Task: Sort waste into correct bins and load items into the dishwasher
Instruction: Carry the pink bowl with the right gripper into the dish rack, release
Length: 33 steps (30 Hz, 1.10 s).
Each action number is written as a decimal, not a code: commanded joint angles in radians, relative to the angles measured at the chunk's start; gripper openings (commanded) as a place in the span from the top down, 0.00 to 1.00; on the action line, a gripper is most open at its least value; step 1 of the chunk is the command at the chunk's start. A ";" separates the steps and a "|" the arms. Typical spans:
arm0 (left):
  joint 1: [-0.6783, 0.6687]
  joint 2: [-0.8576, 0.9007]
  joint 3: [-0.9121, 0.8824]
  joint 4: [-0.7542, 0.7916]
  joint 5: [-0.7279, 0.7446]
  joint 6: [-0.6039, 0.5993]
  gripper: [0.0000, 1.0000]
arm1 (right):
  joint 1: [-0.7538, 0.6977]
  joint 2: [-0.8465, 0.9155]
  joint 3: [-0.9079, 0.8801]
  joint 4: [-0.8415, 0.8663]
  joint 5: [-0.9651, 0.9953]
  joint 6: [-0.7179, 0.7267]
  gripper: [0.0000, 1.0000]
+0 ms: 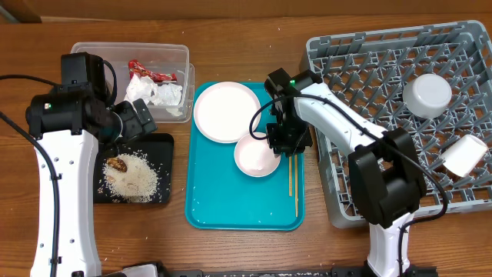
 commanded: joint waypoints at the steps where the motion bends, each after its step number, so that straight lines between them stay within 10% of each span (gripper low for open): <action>1: 0.000 -0.011 0.014 -0.002 -0.003 -0.006 0.00 | 0.001 -0.002 -0.004 0.009 0.017 0.015 0.72; 20: 0.000 -0.011 0.014 -0.007 -0.003 -0.006 0.00 | -0.003 -0.039 0.002 0.015 0.054 0.015 0.96; 33: 0.000 -0.011 0.014 -0.002 -0.003 -0.006 0.00 | -0.155 -0.369 0.172 0.130 0.697 0.015 0.96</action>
